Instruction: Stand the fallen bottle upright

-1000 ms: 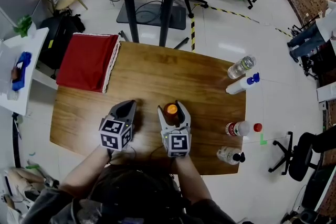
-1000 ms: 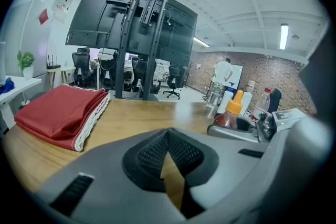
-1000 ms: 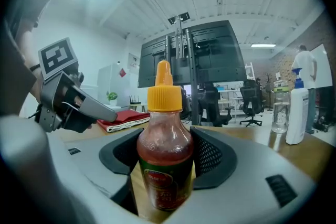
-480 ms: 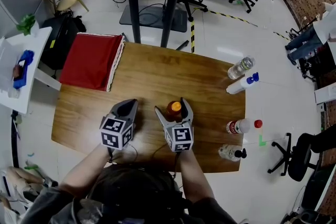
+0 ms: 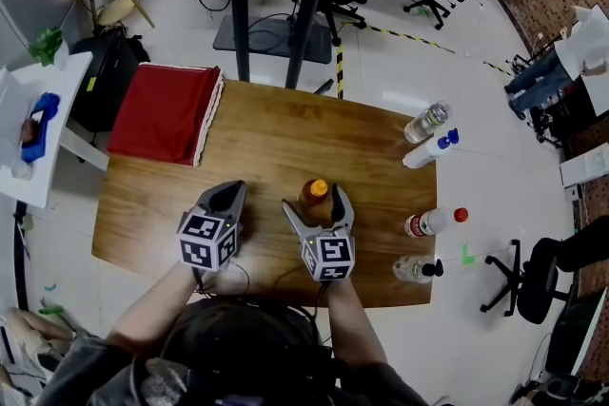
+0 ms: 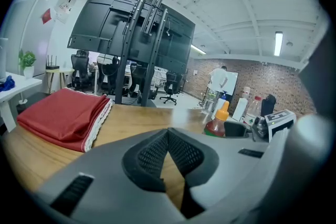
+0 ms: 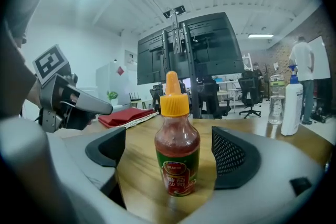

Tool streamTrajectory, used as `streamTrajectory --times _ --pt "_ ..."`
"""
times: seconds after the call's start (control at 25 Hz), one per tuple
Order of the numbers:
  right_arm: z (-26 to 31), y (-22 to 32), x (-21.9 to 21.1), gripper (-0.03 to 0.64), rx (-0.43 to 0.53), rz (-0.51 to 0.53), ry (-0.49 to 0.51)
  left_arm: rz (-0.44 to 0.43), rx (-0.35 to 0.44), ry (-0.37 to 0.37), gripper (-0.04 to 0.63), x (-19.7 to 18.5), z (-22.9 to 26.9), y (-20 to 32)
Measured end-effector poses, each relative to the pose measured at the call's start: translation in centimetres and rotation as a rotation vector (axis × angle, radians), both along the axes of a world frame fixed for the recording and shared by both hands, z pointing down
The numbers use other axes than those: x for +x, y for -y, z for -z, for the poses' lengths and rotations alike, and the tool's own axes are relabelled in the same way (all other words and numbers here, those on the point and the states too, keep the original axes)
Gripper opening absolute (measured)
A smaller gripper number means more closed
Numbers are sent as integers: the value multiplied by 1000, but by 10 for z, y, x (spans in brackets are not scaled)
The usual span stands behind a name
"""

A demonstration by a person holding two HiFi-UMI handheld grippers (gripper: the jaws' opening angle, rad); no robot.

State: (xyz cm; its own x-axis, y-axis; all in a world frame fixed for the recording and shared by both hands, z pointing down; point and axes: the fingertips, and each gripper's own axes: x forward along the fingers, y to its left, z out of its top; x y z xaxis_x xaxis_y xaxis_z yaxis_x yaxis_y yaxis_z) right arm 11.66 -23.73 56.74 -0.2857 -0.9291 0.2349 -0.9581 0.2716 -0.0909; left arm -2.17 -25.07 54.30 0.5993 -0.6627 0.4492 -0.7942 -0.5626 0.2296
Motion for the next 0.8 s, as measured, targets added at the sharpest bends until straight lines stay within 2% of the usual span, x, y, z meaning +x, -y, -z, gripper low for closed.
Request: streamTrajectory --times 0.16,0.32,0.4,0.48,0.6,0.8 --pt "29 -17 -2 508 50 -20 -5 2 1 -26 25 -3 7 -9" --pt "60 -33 -11 467 105 -21 -35 2 16 -49 25 -7 17 -16" --pt "73 -38 -13 381 142 -32 -52 3 23 -59 25 -10 22 -18" --pt "80 -41 -14 322 155 -52 -69 1 34 -75 25 -11 29 -20" --pt "88 -47 -12 161 146 -116 -81 -6 41 -124 25 -12 39 -26" --pt "100 -54 -11 38 156 -161 -84 -25 38 -142 25 -13 44 -35"
